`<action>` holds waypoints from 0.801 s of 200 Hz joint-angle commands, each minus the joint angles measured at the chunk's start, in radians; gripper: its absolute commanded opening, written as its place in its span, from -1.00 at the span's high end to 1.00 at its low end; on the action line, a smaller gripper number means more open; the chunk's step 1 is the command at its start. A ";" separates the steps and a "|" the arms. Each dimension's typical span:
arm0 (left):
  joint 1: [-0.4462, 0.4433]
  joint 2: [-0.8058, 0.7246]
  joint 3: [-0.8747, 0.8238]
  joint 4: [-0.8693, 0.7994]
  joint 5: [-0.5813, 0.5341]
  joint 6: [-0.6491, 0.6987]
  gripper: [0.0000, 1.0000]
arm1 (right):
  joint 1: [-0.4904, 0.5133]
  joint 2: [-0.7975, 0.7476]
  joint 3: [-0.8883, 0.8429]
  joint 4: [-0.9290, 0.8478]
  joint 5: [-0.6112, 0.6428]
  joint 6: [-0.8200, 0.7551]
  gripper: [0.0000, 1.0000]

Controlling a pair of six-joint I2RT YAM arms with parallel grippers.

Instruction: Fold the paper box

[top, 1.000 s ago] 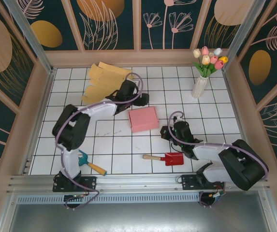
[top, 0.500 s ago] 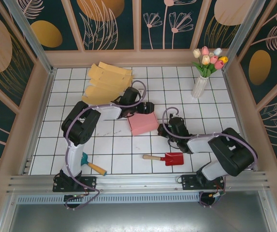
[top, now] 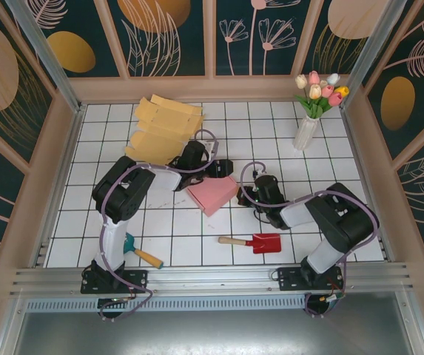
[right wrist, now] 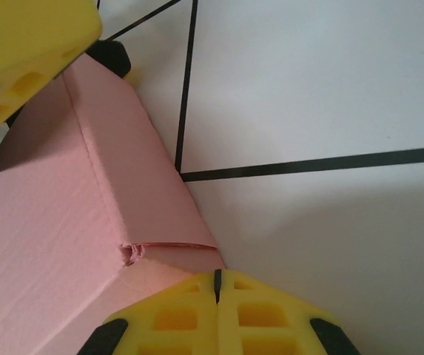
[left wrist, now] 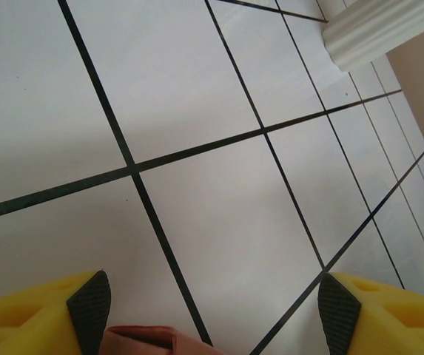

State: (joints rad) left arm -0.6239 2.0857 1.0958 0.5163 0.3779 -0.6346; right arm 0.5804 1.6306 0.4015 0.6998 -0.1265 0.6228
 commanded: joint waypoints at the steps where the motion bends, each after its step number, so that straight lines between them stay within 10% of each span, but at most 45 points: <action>1: -0.109 0.015 -0.013 0.042 0.138 -0.107 -0.52 | 0.011 0.032 0.075 0.148 -0.192 -0.065 1.00; 160: 0.033 -0.113 -0.117 0.009 -0.073 -0.133 -0.65 | -0.114 -0.181 0.022 -0.094 -0.003 -0.133 1.00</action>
State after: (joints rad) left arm -0.6224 2.0335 1.0077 0.5865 0.3393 -0.7883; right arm 0.4713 1.5051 0.4099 0.6514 -0.1699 0.5243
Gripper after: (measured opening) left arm 0.801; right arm 0.067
